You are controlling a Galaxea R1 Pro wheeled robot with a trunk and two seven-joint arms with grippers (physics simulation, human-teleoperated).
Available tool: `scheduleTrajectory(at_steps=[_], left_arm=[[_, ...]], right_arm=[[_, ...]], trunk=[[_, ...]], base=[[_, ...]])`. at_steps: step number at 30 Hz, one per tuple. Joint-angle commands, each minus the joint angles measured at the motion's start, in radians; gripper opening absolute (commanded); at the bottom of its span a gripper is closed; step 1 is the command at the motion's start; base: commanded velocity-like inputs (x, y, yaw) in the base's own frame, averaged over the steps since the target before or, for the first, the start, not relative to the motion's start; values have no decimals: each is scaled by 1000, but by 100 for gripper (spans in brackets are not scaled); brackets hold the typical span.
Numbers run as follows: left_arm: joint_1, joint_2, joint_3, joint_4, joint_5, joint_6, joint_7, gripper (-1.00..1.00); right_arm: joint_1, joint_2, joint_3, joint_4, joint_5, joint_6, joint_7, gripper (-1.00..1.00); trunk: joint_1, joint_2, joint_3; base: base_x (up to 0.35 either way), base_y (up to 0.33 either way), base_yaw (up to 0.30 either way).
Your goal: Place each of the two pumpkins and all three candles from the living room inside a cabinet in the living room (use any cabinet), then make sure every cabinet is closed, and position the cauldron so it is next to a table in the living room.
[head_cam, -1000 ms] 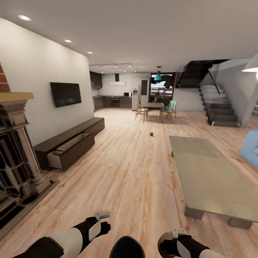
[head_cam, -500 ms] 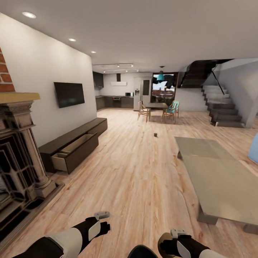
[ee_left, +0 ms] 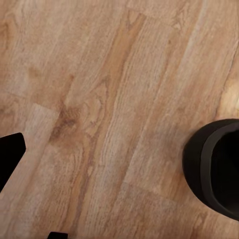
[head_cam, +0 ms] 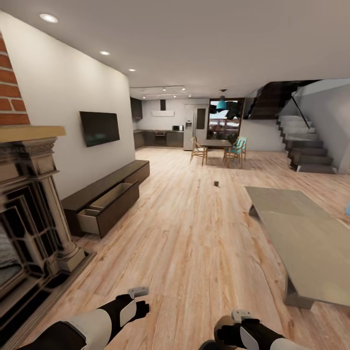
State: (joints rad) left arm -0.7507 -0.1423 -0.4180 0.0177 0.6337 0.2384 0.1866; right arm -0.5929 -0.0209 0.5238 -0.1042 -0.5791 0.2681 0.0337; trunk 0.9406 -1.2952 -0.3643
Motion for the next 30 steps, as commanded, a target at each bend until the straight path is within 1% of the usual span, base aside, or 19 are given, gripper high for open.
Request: scheduleTrajectory(at_steps=[1, 16, 30], left_arm=[[-1, 0, -8, 1, 9, 2, 2, 100], [-1, -1, -9, 1, 8, 2, 2, 100], [-1, -2, -10, 1, 8, 2, 2, 100]], right_arm=[[-1, -1, 4, -2, -2, 5, 2, -100], [-1, -1, 4, 17, -2, 2, 2, -100], [-1, -1, 4, 28, -2, 2, -1, -100]], trunk=[[0, -1, -1], [0, -1, -1], [0, -1, -1]], base=[[2, 337, 0], [11, 338, 0], [194, 306, 0]])
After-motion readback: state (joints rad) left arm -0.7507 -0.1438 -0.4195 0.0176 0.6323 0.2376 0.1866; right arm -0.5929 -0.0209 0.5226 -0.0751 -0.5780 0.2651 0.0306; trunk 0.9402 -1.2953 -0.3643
